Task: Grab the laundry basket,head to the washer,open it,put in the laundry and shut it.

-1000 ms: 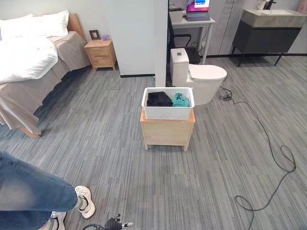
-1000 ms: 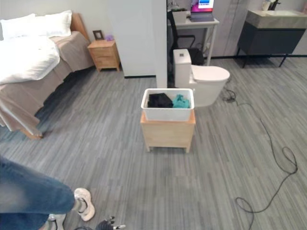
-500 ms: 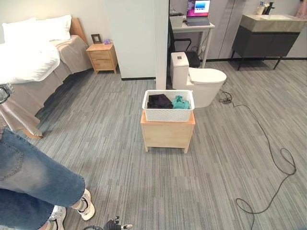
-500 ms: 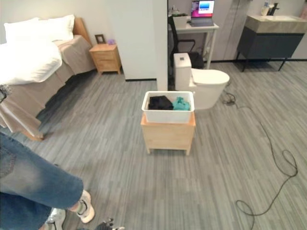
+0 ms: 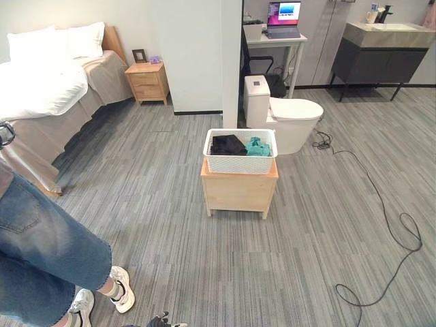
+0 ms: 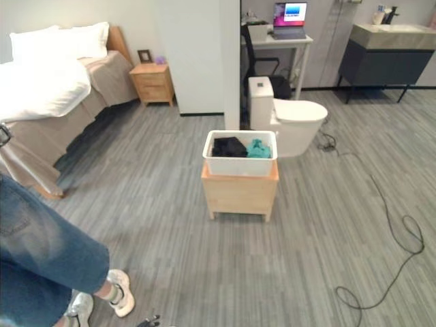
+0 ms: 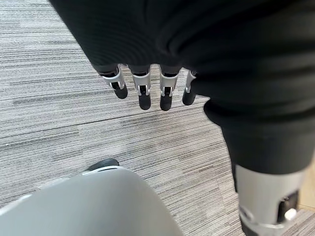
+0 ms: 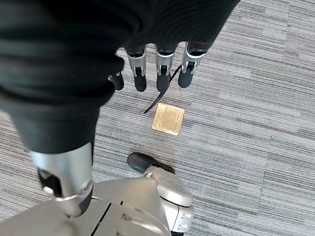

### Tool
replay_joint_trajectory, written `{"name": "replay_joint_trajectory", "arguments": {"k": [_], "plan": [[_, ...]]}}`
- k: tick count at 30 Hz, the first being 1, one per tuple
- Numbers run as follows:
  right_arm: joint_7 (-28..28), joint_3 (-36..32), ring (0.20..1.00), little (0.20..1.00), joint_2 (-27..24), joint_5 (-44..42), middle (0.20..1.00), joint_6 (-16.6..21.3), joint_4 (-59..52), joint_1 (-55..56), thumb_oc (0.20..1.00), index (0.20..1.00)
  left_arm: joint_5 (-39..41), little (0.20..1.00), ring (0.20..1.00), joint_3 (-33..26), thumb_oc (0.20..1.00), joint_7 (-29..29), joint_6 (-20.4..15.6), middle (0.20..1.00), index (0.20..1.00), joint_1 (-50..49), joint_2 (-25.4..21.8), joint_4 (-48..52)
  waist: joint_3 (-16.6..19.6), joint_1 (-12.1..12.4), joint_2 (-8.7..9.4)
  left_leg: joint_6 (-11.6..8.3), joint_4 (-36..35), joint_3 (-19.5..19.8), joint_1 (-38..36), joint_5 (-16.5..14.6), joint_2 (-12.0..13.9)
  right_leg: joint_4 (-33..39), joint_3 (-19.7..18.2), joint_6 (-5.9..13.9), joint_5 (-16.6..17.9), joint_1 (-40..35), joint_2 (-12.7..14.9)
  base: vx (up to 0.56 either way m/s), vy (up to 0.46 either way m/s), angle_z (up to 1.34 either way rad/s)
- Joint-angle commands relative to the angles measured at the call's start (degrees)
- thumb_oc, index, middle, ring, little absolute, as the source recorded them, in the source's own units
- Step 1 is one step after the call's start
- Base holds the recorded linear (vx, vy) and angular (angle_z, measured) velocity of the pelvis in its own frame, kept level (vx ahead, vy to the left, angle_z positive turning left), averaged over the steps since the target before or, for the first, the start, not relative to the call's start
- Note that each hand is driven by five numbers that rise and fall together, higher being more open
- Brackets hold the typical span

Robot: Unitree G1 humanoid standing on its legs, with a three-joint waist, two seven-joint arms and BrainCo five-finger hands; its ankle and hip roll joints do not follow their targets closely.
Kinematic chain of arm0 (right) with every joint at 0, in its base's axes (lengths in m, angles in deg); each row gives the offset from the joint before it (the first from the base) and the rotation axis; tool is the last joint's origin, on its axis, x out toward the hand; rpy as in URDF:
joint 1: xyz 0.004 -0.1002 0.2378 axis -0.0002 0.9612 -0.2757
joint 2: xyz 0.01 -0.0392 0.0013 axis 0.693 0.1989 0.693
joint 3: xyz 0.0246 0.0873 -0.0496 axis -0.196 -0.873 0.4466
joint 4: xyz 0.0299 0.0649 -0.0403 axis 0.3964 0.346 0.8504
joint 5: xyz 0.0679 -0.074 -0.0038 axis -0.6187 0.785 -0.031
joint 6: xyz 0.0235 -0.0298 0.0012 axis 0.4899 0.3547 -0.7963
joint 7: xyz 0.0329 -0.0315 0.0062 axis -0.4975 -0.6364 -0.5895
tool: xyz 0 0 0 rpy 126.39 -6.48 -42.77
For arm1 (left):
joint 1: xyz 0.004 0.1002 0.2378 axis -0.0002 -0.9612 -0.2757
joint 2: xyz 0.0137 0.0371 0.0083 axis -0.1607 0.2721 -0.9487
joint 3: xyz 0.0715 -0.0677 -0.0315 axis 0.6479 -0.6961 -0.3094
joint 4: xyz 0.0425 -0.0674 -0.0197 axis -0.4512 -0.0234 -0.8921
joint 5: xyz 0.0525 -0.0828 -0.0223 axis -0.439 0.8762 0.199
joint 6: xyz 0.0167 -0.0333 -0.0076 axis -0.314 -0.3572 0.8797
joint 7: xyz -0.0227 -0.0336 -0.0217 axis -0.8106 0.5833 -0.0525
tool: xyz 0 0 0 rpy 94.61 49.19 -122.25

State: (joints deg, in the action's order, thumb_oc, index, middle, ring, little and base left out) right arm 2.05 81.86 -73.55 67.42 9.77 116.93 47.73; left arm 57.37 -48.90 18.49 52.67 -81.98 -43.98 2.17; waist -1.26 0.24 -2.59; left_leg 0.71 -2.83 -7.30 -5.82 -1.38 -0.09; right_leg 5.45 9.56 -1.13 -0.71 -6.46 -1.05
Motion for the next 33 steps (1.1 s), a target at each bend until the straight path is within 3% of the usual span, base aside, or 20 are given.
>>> {"name": "replay_joint_trajectory", "arguments": {"k": [1,5,9,11,12,13,15,17,18,21,24,26,30,33], "plan": [[0.2,1.7,1.000,1.000,-0.7,-1.7,1.000,0.2,3.4,-1.6,1.000,1.000,0.8,1.000,1.000,-0.9,1.000,0.7,-1.6,1.000,1.000,3.2,-0.9,-2.7,0.5,0.5,2.30,-3.61,-2.2,4.0,0.7,0.1,2.8,-0.4,0.0,6.39,-0.1,1.5,5.5,0.03,-0.106,0.14],[0.1,1.7,1.000,1.000,-0.9,-2.2,1.000,0.2,3.1,-1.8,1.000,1.000,1.2,1.000,1.000,-0.8,1.000,0.8,-1.6,1.000,1.000,3.4,-1.1,-2.7,0.0,0.3,2.06,-4.01,-2.2,4.2,0.8,0.6,3.4,-0.4,0.0,5.96,-0.4,1.6,5.0,0.02,-0.090,0.06],[-0.2,1.5,1.000,1.000,-1.3,-2.7,1.000,0.5,3.4,-2.1,1.000,1.000,2.2,1.000,1.000,-0.4,1.000,0.9,-1.6,1.000,1.000,3.9,-1.0,-1.6,-1.5,0.2,1.61,-4.87,-0.9,5.0,1.0,1.4,5.1,-0.4,-0.8,4.33,-1.4,1.0,3.4,0.04,-0.140,0.06],[-0.3,1.2,1.000,1.000,-1.6,-3.2,1.000,0.5,3.8,-2.6,1.000,1.000,3.0,1.000,1.000,0.0,1.000,0.7,-1.6,1.000,1.000,3.8,-0.9,-0.1,-2.7,0.3,1.90,-5.22,6.3,5.4,3.9,-0.2,5.7,-1.3,-1.4,3.22,-2.2,0.8,2.9,0.01,-0.133,0.07],[-0.3,1.2,1.000,1.000,-1.6,-3.2,1.000,0.5,3.8,-2.6,1.000,1.000,3.0,1.000,1.000,0.0,1.000,0.7,-1.6,1.000,1.000,3.8,-0.9,0.0,-2.7,0.2,1.89,-5.23,6.6,5.4,4.1,-0.4,5.7,-1.3,-1.3,3.21,-2.2,0.8,2.9,-0.01,-0.149,0.04],[-0.6,1.2,1.000,1.000,-2.1,-3.4,1.000,0.8,3.5,-3.0,1.000,1.000,3.9,1.000,1.000,0.3,1.000,0.7,-1.5,1.000,1.000,3.9,-0.7,0.9,-4.7,0.8,2.33,-5.04,16.2,6.7,9.1,0.5,5.0,-2.2,-1.6,2.25,-2.5,0.4,3.0,0.00,-0.126,-0.03],[-1.1,1.5,1.000,1.000,-2.6,-3.5,1.000,0.9,3.0,-3.8,1.000,1.000,4.2,1.000,1.000,0.5,1.000,0.9,-1.5,1.000,1.000,4.2,-0.2,1.0,-5.9,1.0,2.40,-4.08,21.5,8.4,13.6,2.1,3.6,-2.3,-1.1,1.69,-3.0,0.2,2.8,0.05,-0.095,0.08],[-1.3,2.1,1.000,1.000,-3.0,-3.4,1.000,1.1,2.2,-4.3,1.000,1.000,4.5,1.000,1.000,0.6,1.000,1.1,-1.7,1.000,1.000,4.0,-0.2,1.0,-6.2,1.8,2.73,-3.33,18.4,8.1,17.3,1.7,2.2,-1.9,-1.0,2.18,-3.6,-0.5,2.9,0.22,0.019,0.05],[-1.4,2.9,1.000,1.000,-3.1,-3.3,1.000,1.3,1.4,-5.1,1.000,1.000,5.2,1.000,1.000,0.1,1.000,1.5,-1.9,1.000,1.000,3.8,-0.3,0.8,-6.4,3.2,2.59,-3.87,12.8,8.7,19.3,5.6,2.3,-1.5,-1.3,2.57,-4.7,-1.7,2.3,0.31,0.084,-0.01],[-1.8,4.0,1.000,1.000,-2.8,-3.6,1.000,1.6,0.7,-6.4,1.000,1.000,5.9,1.000,1.000,-0.5,1.000,2.0,-2.3,1.000,1.000,3.6,-0.5,0.4,-6.8,5.3,2.31,-4.74,4.5,8.9,23.3,9.2,2.7,-1.1,-2.3,2.71,-6.5,-3.6,1.4,0.28,0.084,-0.15],[-1.2,4.8,1.000,1.000,-1.7,-3.6,1.000,1.9,-0.5,-7.1,1.000,1.000,6.1,1.000,1.000,-2.6,1.000,2.1,-2.3,1.000,1.000,2.1,-0.6,-1.7,-5.3,7.3,2.43,-5.20,0.9,7.7,23.0,10.7,4.1,-0.6,-4.1,3.98,-8.9,-7.6,1.7,0.46,0.196,-0.43],[-1.1,5.0,1.000,1.000,-0.8,-3.4,1.000,2.0,-1.3,-6.7,1.000,1.000,6.1,1.000,1.000,-3.5,1.000,2.2,-2.3,1.000,1.000,1.4,-1.2,-2.5,-4.5,8.3,2.93,-4.82,3.9,7.8,23.5,11.9,4.1,-2.0,-4.4,4.12,-10.2,-8.8,3.2,0.40,0.211,-0.79],[-0.3,4.8,1.000,1.000,0.7,-3.7,1.000,1.9,-1.9,-5.9,1.000,1.000,4.7,1.000,1.000,-4.6,1.000,1.8,-1.9,1.000,1.000,1.7,-3.2,-3.4,-2.6,9.2,5.77,-2.04,10.6,5.9,24.0,7.8,1.7,-10.0,-4.9,6.37,-9.0,-7.9,6.6,0.40,0.239,-0.32],[0.0,4.6,1.000,1.000,1.0,-4.1,1.000,1.9,-2.5,-5.7,1.000,1.000,4.4,1.000,1.000,-4.4,1.000,1.7,-1.9,1.000,1.000,2.3,-4.0,-2.8,-2.4,8.8,6.79,-0.48,11.0,5.4,22.7,5.8,-0.1,-17.1,-5.2,7.94,-4.2,-5.1,7.8,0.23,0.198,-0.02]]}}
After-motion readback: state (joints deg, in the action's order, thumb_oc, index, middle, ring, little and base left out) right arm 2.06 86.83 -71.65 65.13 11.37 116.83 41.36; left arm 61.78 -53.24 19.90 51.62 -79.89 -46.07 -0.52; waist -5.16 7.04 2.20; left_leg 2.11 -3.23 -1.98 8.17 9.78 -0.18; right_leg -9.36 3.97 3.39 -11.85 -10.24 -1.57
